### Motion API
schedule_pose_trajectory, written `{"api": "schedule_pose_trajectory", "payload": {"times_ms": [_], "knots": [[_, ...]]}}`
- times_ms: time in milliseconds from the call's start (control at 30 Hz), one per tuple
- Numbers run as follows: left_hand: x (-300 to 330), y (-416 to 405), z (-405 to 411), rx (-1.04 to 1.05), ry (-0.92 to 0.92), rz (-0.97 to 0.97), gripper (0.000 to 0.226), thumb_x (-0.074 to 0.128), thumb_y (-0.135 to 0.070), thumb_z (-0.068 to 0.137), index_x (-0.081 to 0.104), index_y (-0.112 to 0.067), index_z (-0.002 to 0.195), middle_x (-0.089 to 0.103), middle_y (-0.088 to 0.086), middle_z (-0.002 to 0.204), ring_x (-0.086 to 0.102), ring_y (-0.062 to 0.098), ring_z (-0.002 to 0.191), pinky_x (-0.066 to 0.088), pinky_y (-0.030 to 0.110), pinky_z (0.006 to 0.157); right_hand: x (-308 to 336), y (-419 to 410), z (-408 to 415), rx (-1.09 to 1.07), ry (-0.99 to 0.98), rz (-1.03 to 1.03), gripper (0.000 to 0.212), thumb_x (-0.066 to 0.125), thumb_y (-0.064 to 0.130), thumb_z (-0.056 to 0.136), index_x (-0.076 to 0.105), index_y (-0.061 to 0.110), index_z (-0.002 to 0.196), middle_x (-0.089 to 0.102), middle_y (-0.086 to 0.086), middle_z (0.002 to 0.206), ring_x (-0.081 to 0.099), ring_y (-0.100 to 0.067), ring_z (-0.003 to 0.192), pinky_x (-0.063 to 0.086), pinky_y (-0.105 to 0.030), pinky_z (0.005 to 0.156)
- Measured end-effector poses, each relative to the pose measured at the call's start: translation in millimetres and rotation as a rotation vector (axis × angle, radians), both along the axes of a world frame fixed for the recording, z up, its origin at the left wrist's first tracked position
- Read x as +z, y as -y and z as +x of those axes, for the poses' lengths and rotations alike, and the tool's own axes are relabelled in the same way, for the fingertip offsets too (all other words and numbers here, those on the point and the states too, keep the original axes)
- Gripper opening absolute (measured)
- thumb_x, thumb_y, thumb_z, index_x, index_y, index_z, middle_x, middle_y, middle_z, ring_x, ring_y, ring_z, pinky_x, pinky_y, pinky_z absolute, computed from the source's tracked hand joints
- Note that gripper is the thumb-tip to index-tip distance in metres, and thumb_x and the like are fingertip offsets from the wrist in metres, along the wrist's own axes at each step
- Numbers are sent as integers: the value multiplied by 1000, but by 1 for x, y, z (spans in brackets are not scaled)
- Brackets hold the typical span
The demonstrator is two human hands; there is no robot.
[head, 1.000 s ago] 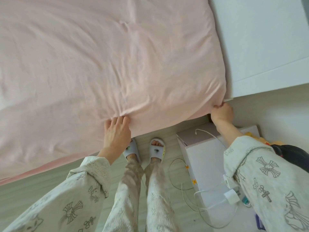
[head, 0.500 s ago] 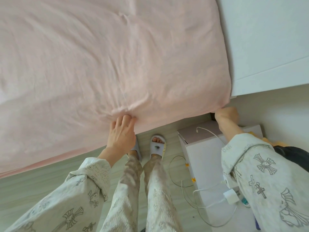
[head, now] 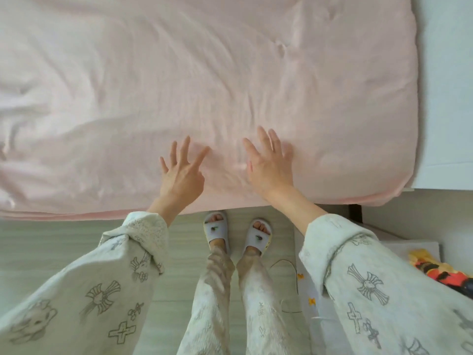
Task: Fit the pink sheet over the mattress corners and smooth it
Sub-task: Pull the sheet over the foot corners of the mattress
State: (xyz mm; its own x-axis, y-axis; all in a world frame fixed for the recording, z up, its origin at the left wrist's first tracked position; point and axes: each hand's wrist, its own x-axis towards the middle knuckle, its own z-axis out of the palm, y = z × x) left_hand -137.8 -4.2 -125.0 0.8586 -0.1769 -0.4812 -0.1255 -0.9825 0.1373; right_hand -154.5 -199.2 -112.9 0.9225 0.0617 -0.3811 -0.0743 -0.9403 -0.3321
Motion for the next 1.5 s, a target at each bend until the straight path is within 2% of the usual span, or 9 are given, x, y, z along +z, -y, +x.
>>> {"api": "schedule_pose_trajectory", "payload": {"times_ms": [133, 300, 467, 733, 900, 1033, 1133, 1333, 1500], "knots": [[-7, -44, -37, -25, -329, 90, 78, 41, -7, 88, 2, -46, 144, -27, -6, 154, -21, 29, 143, 15, 62, 112, -20, -34, -24, 76, -254, -106, 60, 40, 23, 94, 14, 29, 148, -14, -11, 158, -16, -36, 144, 4, -72, 107], [-13, -96, -95, 87, -667, -24, 47, 39, -16, 93, 39, -25, 139, 29, 5, 151, 31, 26, 136, 33, 43, 109, -13, -81, -65, 262, -453, -91, 41, 40, 25, 97, 41, 10, 135, -8, -12, 158, 2, -35, 145, 37, -51, 104], [17, -172, -88, 207, -368, -106, 50, 40, -13, 94, 31, -18, 143, 25, 11, 152, 25, 31, 139, 29, 44, 112, 16, -162, -28, 330, -256, -49, 35, 36, 16, 96, 43, 6, 128, 40, -14, 137, 40, -32, 123, 40, -43, 94], [20, -322, -54, 193, -97, -109, 57, 40, -13, 93, 22, -20, 146, 11, 10, 157, 12, 30, 144, 28, 48, 112, 12, -329, 18, 275, -143, -23, 58, 39, 26, 97, 15, 23, 150, 2, -6, 160, 2, -28, 147, 23, -45, 116], [7, -420, -77, 266, -150, -206, 55, 44, -10, 90, 29, -15, 143, 17, 14, 155, 14, 31, 143, 28, 48, 112, -21, -415, -23, 211, -445, -71, 51, 40, 25, 97, 27, 14, 146, -7, -18, 158, -3, -38, 146, 18, -46, 116], [12, -505, -84, 343, -145, -198, 52, 44, -8, 90, 34, -12, 140, 24, 16, 151, 22, 32, 140, 32, 47, 109, -6, -489, -26, 131, -411, -56, 37, 36, 28, 98, 56, 8, 122, 55, -19, 129, 53, -36, 117, 44, -41, 93], [21, -549, -72, 426, -83, -241, 49, 44, -5, 89, 39, -10, 137, 35, 14, 145, 34, 32, 133, 36, 43, 106, 8, -538, -1, 137, -284, 10, 33, 36, 23, 97, 54, 11, 123, 62, -15, 120, 57, -34, 109, 46, -39, 87], [30, -613, -27, 696, -24, -424, 43, 45, -6, 90, 45, -10, 133, 43, 10, 139, 42, 23, 128, 34, 32, 104, 20, -624, 47, 189, -242, 160, 43, 42, 18, 94, 41, 12, 137, 49, -14, 136, 46, -32, 123, 38, -37, 98], [39, -658, 37, 1275, -193, -773, 46, 48, -10, 90, 39, -11, 135, 46, 8, 136, 50, 19, 112, 45, 35, 96, 23, -677, 81, 252, -298, 189, 45, 42, 20, 95, 37, 16, 139, 44, -10, 139, 42, -29, 128, 36, -38, 103]]}}
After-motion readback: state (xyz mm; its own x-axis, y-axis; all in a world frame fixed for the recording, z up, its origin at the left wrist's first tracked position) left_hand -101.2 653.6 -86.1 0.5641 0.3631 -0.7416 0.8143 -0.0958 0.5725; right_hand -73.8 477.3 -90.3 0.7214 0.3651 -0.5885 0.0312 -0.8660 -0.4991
